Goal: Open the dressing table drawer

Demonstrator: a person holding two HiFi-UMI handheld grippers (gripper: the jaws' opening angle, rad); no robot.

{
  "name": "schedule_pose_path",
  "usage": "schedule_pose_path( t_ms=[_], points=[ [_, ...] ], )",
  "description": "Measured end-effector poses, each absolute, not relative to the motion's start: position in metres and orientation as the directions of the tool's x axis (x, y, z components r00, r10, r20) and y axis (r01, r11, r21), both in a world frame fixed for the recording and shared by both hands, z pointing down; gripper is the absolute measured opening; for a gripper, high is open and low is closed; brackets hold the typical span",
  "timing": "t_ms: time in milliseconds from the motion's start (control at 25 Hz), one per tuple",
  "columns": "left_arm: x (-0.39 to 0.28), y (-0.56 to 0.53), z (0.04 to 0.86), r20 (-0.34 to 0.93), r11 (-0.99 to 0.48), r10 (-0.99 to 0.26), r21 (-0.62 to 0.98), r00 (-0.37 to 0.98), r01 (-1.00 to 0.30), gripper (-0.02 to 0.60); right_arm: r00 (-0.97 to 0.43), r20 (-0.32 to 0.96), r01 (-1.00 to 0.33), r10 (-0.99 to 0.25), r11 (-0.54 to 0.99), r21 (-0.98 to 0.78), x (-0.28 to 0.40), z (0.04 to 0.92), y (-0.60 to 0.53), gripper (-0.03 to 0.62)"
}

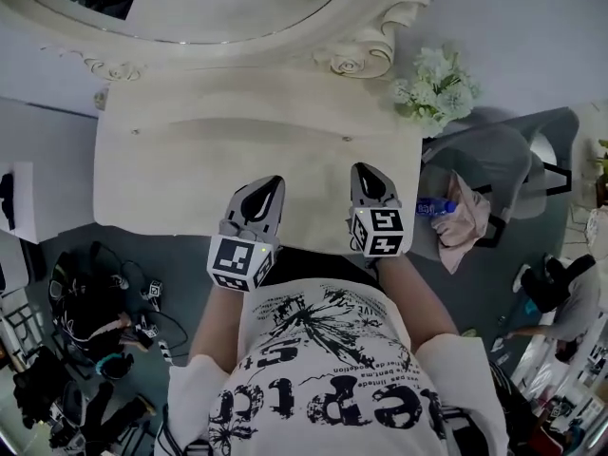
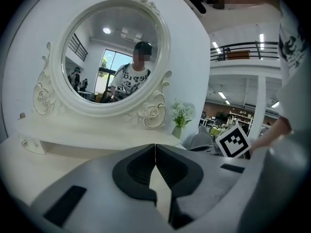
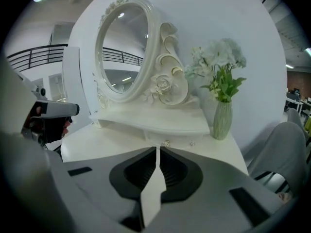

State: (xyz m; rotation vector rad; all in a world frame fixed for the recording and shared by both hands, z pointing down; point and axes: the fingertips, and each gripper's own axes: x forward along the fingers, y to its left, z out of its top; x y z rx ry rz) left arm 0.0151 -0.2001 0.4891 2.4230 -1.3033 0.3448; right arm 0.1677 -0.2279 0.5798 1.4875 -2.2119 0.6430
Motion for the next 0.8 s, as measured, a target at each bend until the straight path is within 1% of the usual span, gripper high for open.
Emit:
schedule_pose_path(
  t_ms=[120, 160, 240, 280, 800],
  points=[
    [0.012, -0.208, 0.497, 0.399, -0.534, -0.732, 0.167, 0.552, -0.829, 0.020, -0.341, 0.600, -0.937, -0.724, 0.312, -0.155, 0.162, 0.600, -0.239, 0.022],
    [0.010, -0.210, 0.499, 0.403, -0.538, -0.729, 0.163, 0.554, -0.827, 0.020, -0.336, 0.611, -0.939, -0.716, 0.308, -0.155, 0.160, 0.606, -0.243, 0.034],
    [0.007, -0.215, 0.503, 0.405, -0.540, -0.726, 0.165, 0.556, -0.825, 0.020, -0.329, 0.630, -0.941, -0.704, 0.300, -0.156, 0.157, 0.617, -0.252, 0.118],
    [0.006, -0.217, 0.505, 0.407, -0.540, -0.724, 0.169, 0.557, -0.824, 0.020, -0.323, 0.636, -0.943, -0.701, 0.293, -0.155, 0.156, 0.621, -0.257, 0.127],
    [-0.013, -0.232, 0.524, 0.434, -0.529, -0.705, 0.204, 0.561, -0.823, 0.020, -0.219, 0.669, -0.973, -0.710, 0.208, -0.098, 0.151, 0.639, -0.296, 0.130]
  ],
)
